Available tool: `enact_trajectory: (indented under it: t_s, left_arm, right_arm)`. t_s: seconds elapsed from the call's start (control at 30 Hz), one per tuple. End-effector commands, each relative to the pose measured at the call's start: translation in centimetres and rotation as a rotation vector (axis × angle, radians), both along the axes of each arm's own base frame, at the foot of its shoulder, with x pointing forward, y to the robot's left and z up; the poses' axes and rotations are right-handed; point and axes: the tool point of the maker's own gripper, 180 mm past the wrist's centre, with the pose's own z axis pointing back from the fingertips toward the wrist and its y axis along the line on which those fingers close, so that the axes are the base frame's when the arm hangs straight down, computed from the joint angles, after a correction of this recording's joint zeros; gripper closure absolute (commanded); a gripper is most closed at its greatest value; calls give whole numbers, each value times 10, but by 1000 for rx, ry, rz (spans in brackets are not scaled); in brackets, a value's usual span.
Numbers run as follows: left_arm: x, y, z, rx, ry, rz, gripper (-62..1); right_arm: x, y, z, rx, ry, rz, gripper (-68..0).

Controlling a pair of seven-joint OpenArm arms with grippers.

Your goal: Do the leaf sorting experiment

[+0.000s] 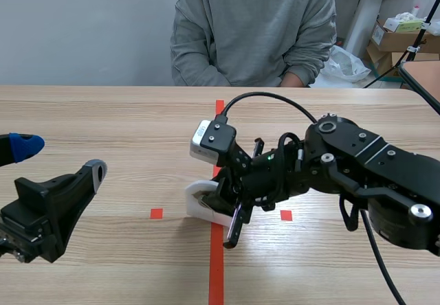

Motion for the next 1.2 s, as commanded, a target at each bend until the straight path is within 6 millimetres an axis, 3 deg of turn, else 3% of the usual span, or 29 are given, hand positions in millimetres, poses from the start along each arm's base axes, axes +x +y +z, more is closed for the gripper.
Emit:
enact_trajectory:
  t_s: [0.0,0.2,0.4,0.67,0.93,1.17]
  left_arm:
    - [2,-3,8,-19,-24,0,-572]
    - [2,-3,8,-18,-23,-1,-572]
    - [2,-3,8,-18,-24,-1,-572]
    - [2,-3,8,-18,-24,-1,-572]
    - [2,-3,8,-19,-24,-1,-572]
    - [2,-3,8,-19,-25,-1,-572]
  right_arm:
    - [18,-6,17,37,-34,-39,-84]
    - [41,-24,34,94,-40,-143,-83]
    - [62,-57,44,129,-24,-276,-83]
    - [86,-130,43,178,-11,-600,-83]
    - [78,-199,31,207,22,-843,-83]
    - [62,-246,20,200,57,-989,-83]
